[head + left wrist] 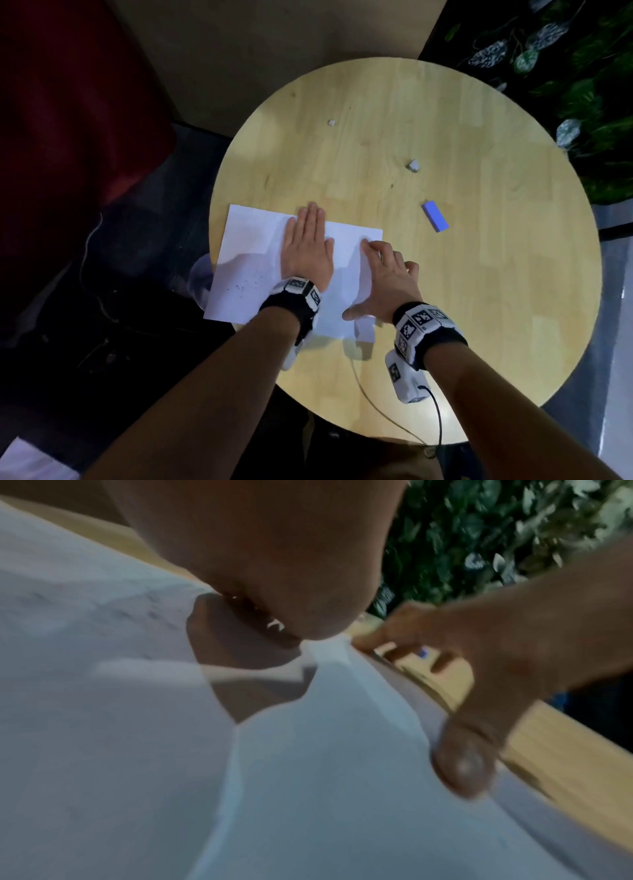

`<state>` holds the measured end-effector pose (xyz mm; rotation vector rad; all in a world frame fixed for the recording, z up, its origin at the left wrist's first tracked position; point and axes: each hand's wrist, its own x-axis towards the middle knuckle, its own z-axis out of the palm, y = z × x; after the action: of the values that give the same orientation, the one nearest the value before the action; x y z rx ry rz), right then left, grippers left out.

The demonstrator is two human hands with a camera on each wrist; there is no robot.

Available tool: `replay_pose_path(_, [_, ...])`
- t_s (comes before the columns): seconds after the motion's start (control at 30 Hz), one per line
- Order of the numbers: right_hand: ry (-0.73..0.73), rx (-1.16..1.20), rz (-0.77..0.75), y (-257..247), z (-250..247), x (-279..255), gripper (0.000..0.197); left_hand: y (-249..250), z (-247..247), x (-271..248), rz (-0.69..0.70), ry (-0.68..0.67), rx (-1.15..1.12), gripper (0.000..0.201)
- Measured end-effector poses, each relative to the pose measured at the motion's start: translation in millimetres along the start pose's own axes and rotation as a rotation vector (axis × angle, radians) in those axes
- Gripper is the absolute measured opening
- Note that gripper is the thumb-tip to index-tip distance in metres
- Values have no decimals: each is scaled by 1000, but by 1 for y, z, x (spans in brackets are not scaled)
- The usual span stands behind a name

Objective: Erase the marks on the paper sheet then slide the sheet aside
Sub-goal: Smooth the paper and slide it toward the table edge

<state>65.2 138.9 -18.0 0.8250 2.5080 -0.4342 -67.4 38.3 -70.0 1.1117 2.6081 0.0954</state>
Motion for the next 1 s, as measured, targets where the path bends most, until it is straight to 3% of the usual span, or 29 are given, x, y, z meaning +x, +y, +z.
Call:
replay_pose_path(0.07, [3,15,2,0,1,0,145,-8,-10,1,-122,16,1,63])
replay_pose_path(0.1, [1,23,4,0,1,0,145,-4,-17,-3,-117,41,-11,63])
replay_pose_path(0.17, [4,29,3,-1,1,0,144,7,-13,-23,77,77,-38,63])
replay_pose_path(0.23, [19,32,-4,0,2,-1,139,13,6,-57,331,27,-95,60])
replay_pose_path(0.27, [20,36,-6,0,1,-2,138,7,14,-70,395,26,-103,58])
replay_pose_path(0.3, [15,40,-6,0,1,-2,139,-4,22,-79,396,49,-102,58])
replay_pose_path(0.47, [-1,48,7,-1,2,-3,142,-64,23,-82,75,232,-6,56])
replay_pose_path(0.57, [-14,41,27,-5,2,0,143,-47,19,-84,196,241,-61,56])
replay_pose_path(0.67, [4,45,23,-7,4,-2,135,-1,25,-91,433,40,-140,55])
replay_pose_path(0.73, [8,50,13,-6,6,-6,130,3,29,-90,403,25,-117,57])
replay_pose_path(0.9, [8,50,-12,-11,9,-16,131,-51,28,-92,93,201,-75,58])
replay_pose_path(1.0, [5,8,-69,-21,8,-14,142,-39,29,-89,175,229,-127,57])
